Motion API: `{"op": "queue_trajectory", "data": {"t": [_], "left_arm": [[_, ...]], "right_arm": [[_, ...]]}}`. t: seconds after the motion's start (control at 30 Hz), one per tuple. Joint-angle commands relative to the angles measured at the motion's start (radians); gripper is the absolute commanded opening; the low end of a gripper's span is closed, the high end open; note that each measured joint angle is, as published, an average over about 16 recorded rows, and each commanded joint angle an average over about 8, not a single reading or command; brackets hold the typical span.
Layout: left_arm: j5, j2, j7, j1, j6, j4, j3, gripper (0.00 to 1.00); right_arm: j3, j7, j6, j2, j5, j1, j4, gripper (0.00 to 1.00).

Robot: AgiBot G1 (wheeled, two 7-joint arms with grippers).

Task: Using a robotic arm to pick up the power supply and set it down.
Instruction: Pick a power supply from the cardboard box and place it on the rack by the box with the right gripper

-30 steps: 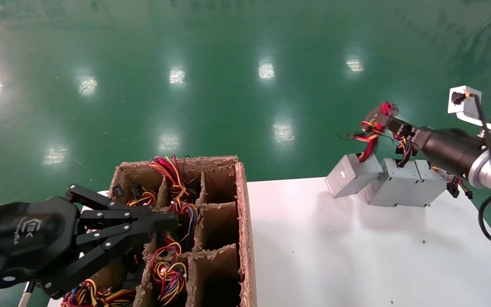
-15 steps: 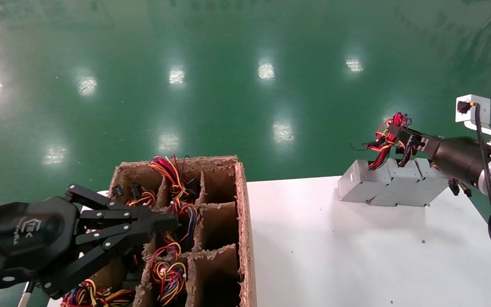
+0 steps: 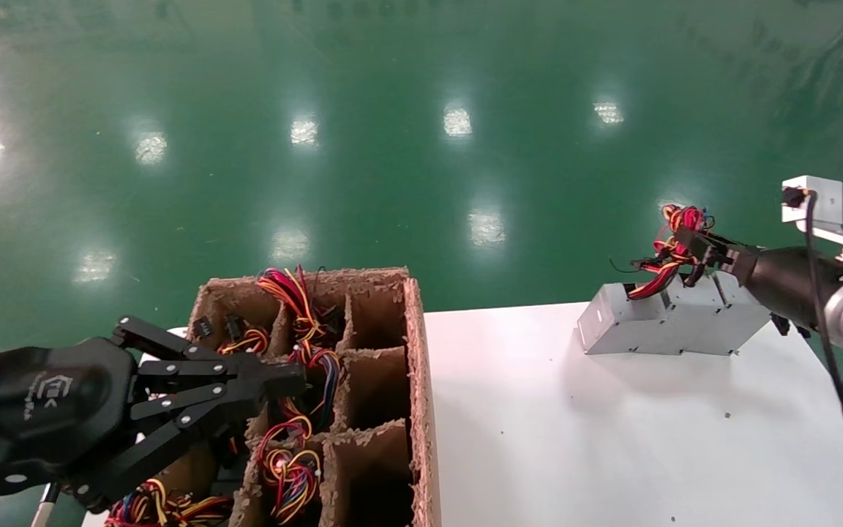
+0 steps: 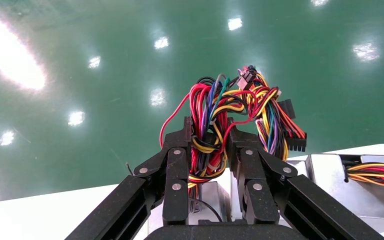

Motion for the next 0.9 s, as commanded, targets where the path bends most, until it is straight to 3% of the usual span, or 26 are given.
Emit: {"op": "queue_trajectory", "data": {"t": [0.03,0.4,0.7,0.8,0.9], "left_arm": [[0.0,0.0,0.0,0.0,0.0,0.0,0.0,0.0],[0.0,0.0,0.0,0.0,0.0,0.0,0.0,0.0],[0.0,0.0,0.0,0.0,0.0,0.0,0.0,0.0],[0.0,0.0,0.0,0.0,0.0,0.0,0.0,0.0],[0.0,0.0,0.0,0.0,0.0,0.0,0.0,0.0]], "right_arm": [[-0.008,0.019,0.007,-0.003,-0.02,0.002,0.002,0.0],[-0.028,0.117,0.061,-0.021,-0.121,0.005,-0.029,0.0],[-0.042,0.184,0.06,-0.03,-0.185,0.002,-0.032,0.0],[-0.045,0.204,0.053,-0.033,-0.197,0.0,-0.032,0.11],[-0.048,0.222,0.046,-0.034,-0.207,-0.002,-0.03,0.29]]}}
